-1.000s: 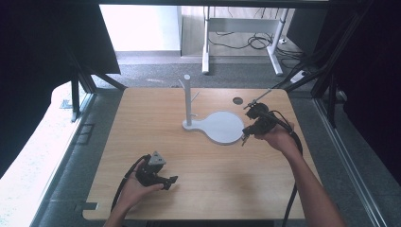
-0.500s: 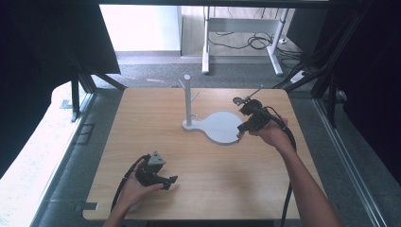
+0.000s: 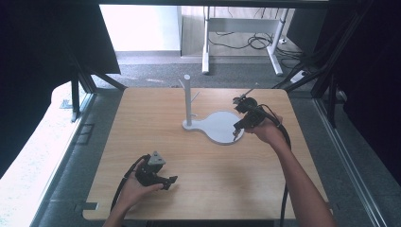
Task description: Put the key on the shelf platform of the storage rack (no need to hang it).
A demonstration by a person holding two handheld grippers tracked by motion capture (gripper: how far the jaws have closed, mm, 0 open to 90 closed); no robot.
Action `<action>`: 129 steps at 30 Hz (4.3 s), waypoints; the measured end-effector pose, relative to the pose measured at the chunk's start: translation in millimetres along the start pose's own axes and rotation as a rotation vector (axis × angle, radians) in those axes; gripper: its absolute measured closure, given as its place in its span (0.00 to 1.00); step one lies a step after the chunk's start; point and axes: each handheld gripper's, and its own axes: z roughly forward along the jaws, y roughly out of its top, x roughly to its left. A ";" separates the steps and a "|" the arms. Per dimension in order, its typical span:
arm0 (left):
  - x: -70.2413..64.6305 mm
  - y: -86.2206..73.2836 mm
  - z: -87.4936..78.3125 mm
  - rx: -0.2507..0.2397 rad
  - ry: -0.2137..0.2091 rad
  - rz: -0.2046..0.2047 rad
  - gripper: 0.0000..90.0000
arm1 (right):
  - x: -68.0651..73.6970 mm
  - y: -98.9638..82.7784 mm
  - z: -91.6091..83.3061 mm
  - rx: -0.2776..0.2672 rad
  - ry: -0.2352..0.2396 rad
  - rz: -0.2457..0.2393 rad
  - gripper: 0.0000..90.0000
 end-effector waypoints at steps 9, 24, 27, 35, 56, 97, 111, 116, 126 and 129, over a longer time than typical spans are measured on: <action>0.2 -0.1 0.5 0.003 -0.001 0.002 0.24 | -6.1 3.2 6.8 0.003 0.007 0.018 0.99; 1.2 -0.6 -0.1 0.000 0.000 -0.006 0.24 | -10.8 14.3 27.5 0.008 0.010 0.033 0.99; 1.7 -0.9 -0.3 -0.001 -0.001 -0.011 0.24 | -13.1 16.5 33.2 0.016 0.013 0.043 0.99; 1.5 -0.4 -1.9 -0.001 -0.010 -0.010 0.24 | -19.2 20.1 41.2 0.024 0.017 0.060 0.99; 2.8 -1.0 -2.9 -0.002 -0.007 -0.013 0.24 | -25.2 34.3 62.4 0.031 0.022 0.075 0.99; 6.6 -2.0 -5.5 -0.010 0.002 -0.010 0.24 | -41.4 48.4 118.1 0.035 0.008 0.145 0.99; 7.7 -2.7 -4.7 -0.012 0.005 -0.009 0.24 | -49.1 39.4 133.0 0.046 -0.028 0.168 0.96; 7.3 -2.6 -4.3 -0.010 0.005 -0.008 0.24 | -47.4 38.9 128.0 0.029 -0.056 0.151 0.81; 6.0 -2.3 -2.7 -0.002 0.005 -0.003 0.24 | -40.3 28.7 111.9 -0.020 -0.061 0.112 0.67; 4.9 -2.2 -1.4 -0.001 0.003 -0.001 0.24 | -38.7 24.0 106.8 -0.030 -0.050 0.100 0.66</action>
